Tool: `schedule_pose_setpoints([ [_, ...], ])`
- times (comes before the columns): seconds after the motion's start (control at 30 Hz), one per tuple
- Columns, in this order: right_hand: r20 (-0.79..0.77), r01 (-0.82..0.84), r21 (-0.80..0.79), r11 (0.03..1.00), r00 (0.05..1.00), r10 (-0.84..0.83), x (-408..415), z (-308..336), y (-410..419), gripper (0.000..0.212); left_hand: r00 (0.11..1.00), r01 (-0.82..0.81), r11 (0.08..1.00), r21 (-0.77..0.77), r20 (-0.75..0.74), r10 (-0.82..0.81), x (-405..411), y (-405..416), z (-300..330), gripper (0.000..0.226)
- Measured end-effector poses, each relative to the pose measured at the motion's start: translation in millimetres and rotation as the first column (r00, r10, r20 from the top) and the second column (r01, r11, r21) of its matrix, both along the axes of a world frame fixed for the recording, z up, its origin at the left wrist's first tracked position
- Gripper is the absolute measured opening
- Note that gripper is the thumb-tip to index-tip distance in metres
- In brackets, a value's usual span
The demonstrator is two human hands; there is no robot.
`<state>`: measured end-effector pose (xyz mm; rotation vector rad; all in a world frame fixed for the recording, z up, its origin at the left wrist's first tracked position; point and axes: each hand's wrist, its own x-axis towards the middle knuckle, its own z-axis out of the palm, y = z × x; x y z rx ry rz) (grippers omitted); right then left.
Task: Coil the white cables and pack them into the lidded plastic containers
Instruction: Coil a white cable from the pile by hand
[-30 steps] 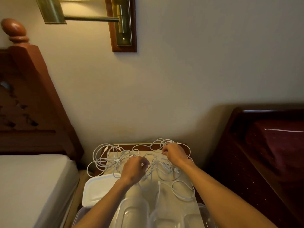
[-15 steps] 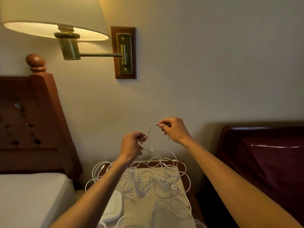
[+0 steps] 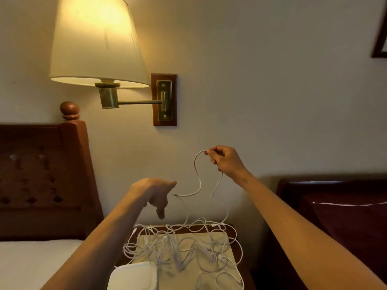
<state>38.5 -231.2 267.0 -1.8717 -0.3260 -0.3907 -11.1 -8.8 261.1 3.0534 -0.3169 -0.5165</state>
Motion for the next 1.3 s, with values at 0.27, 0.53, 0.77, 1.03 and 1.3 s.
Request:
schedule_pose_setpoints([
  [0.27, 0.041, -0.053, -0.136, 0.989, 0.997, 0.059, -19.0, -7.1, 8.3, 0.019, 0.821, 0.253, 0.619, -0.744, 0.504, 0.270, 13.4, -40.1, -16.0, 0.032],
  [0.53, -0.051, -0.247, 0.054, 0.968, 0.967, 0.249, -41.5, -50.7, 11.5, 0.037, 0.684, 0.436, 0.327, -0.838, 0.545, 0.485, 18.6, -42.9, 17.5, 0.022],
  [0.77, -0.263, -0.089, 0.142, 0.986, 0.957, 0.124, -39.9, -132.8, -17.7, 0.042, 0.404, 0.583, 0.332, -0.742, 0.619, 0.674, 17.0, 17.8, 94.4, 0.022],
  [1.03, -0.064, 0.138, 0.011, 0.990, 0.988, -0.137, -26.3, -47.0, -29.0, 0.043, 0.938, -0.295, 0.937, -0.186, 0.131, 0.321, 40.0, 50.4, -19.0, 0.029],
  [1.3, -0.017, -0.026, -0.239, 0.971, 1.000, 0.023, -49.8, -9.6, -10.8, 0.043, 0.719, 0.507, 0.685, -0.523, 0.695, -0.001, 4.3, -42.6, -30.5, 0.048],
])
